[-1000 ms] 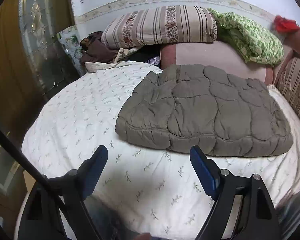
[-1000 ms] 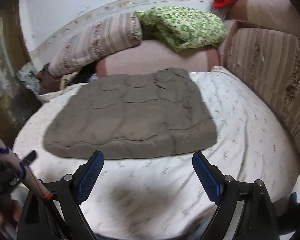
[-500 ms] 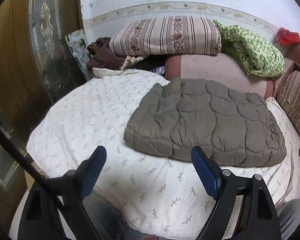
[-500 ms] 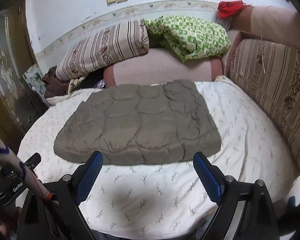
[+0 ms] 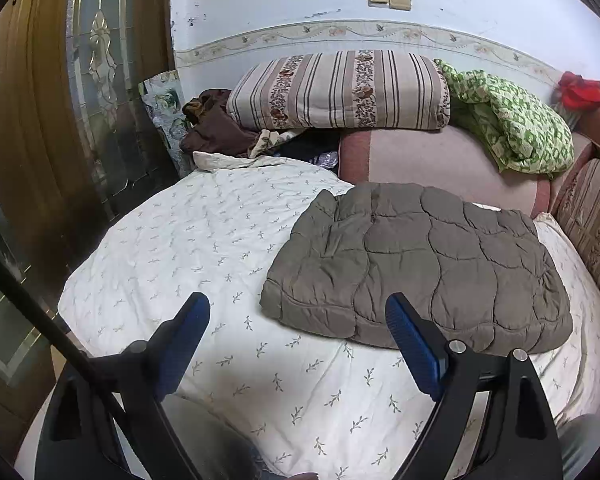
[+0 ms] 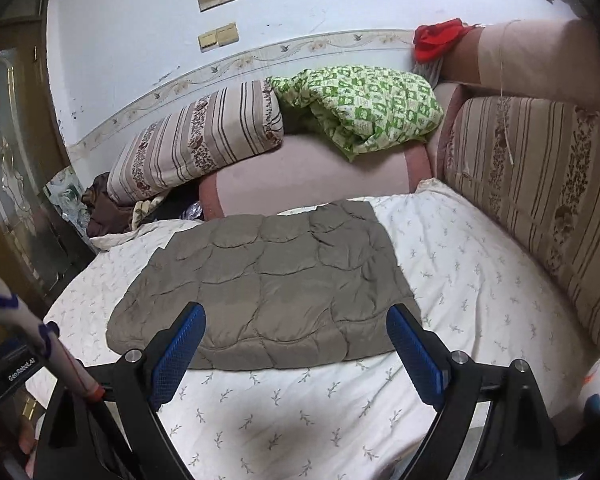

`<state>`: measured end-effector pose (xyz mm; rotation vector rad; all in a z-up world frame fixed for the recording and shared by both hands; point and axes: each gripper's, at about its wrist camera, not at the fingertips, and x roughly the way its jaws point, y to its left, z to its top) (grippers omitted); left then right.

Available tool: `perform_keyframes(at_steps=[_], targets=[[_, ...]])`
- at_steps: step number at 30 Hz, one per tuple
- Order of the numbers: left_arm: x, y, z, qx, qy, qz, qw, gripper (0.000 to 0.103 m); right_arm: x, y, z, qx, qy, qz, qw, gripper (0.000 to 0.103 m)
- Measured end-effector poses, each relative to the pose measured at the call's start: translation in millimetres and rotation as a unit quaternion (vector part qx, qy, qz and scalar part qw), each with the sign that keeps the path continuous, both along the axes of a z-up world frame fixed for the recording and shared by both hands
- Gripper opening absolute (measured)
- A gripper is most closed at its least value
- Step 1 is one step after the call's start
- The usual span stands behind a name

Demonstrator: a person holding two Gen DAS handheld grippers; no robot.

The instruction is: Fold large clothes

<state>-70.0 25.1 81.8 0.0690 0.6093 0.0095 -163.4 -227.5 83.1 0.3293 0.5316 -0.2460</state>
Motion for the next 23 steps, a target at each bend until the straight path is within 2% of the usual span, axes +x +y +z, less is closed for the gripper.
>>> perform_keyframes(at_steps=[11, 23], targets=[[3, -9, -10, 0.005, 0.013, -0.013, 0.9998, 0.089, 13, 11, -9, -0.003, 0.024, 0.030, 0.999, 0.095], [11, -9, -17, 0.002, 0.016, -0.021, 0.9996, 0.089, 20, -1, -20, 0.008, 0.039, 0.014, 0.999, 0.095]])
